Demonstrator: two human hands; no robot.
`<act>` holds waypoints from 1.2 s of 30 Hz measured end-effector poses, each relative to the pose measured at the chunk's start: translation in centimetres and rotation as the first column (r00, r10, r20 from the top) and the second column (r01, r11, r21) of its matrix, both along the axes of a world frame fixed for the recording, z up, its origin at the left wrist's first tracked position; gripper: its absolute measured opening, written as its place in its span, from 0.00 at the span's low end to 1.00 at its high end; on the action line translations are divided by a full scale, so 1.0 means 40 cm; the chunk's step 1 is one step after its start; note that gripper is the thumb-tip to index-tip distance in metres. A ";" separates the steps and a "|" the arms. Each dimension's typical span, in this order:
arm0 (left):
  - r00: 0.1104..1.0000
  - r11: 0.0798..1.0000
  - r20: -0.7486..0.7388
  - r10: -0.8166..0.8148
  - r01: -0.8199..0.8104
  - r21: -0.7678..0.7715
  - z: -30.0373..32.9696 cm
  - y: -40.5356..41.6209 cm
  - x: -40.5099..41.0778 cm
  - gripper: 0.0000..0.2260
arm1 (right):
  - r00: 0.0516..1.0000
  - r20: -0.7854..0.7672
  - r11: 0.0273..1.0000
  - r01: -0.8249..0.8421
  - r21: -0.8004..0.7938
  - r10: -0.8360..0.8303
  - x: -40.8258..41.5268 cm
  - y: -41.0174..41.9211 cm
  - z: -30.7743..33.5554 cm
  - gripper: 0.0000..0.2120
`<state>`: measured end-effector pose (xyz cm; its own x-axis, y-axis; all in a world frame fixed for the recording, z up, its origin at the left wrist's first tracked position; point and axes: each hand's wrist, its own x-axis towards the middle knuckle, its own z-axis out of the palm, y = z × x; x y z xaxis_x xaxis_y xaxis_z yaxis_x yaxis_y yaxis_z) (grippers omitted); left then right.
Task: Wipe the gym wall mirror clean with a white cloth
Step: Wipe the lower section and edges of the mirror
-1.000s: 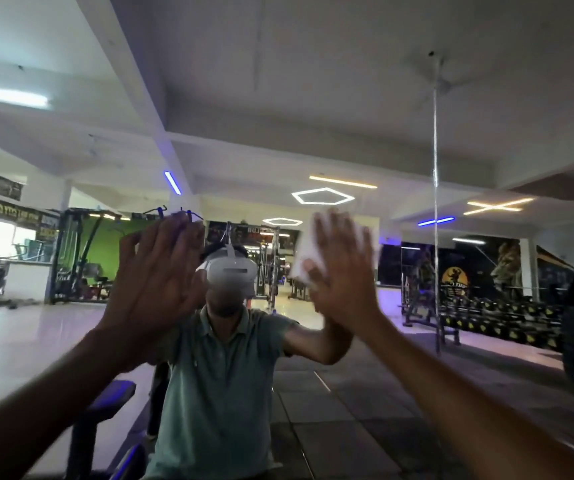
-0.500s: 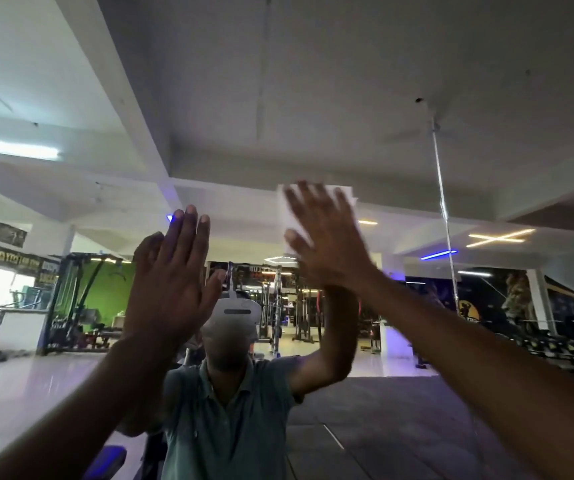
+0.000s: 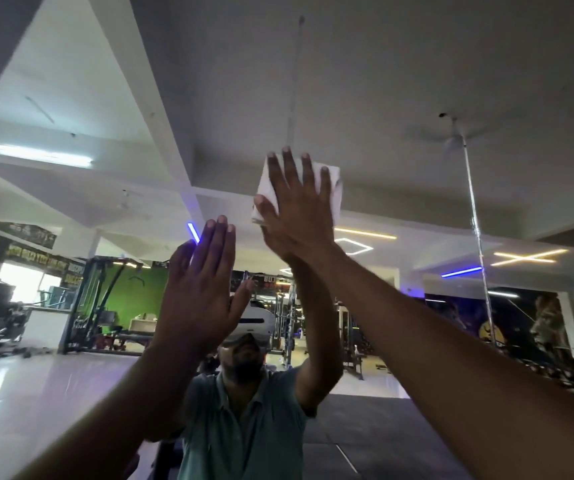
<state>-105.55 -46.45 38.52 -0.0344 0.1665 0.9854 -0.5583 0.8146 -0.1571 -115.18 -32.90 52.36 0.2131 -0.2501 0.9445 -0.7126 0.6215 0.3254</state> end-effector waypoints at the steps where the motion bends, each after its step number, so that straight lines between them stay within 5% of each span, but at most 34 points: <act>1: 1.000 1.000 -0.006 -0.006 0.006 -0.005 -0.001 0.000 0.001 0.34 | 0.999 -0.040 0.997 0.006 0.073 -0.004 -0.012 0.016 0.012 0.35; 4: 1.000 1.000 -0.014 -0.014 0.014 -0.014 -0.006 -0.002 -0.001 0.34 | 0.996 -0.062 0.995 0.071 0.074 -0.066 -0.153 0.153 0.055 0.37; 8: 0.999 0.999 -0.026 -0.024 0.024 -0.024 -0.008 -0.007 -0.009 0.33 | 0.976 0.209 0.977 0.106 -0.183 -0.067 -0.354 0.394 0.006 0.42; 13: 1.000 1.000 -0.023 -0.018 0.018 -0.005 -0.010 -0.006 -0.012 0.34 | 0.918 0.395 0.912 0.140 -0.386 0.026 -0.225 0.277 -0.018 0.47; 17: 1.000 1.000 -0.021 -0.003 0.003 -0.012 -0.009 -0.010 -0.012 0.33 | 0.992 0.117 0.994 0.063 -0.094 -0.052 -0.069 0.070 -0.058 0.40; 21: 0.999 1.000 -0.034 -0.004 0.003 -0.015 -0.012 -0.009 -0.014 0.33 | 0.999 -0.028 0.996 0.033 0.083 -0.031 -0.132 0.141 -0.042 0.34; 26: 1.000 1.000 -0.027 0.000 0.000 -0.017 -0.013 -0.010 -0.013 0.33 | 0.968 0.249 0.959 0.112 -0.261 -0.045 -0.351 0.395 -0.056 0.38; 30: 1.000 1.000 -0.031 0.000 -0.001 -0.014 -0.012 -0.011 -0.013 0.33 | 0.914 0.403 0.872 0.157 -0.463 0.049 -0.235 0.267 -0.043 0.43; 36: 0.999 0.999 -0.024 -0.039 0.038 -0.031 -0.009 -0.019 -0.013 0.34 | 1.000 0.020 1.000 0.010 -0.009 -0.010 -0.020 0.009 -0.076 0.35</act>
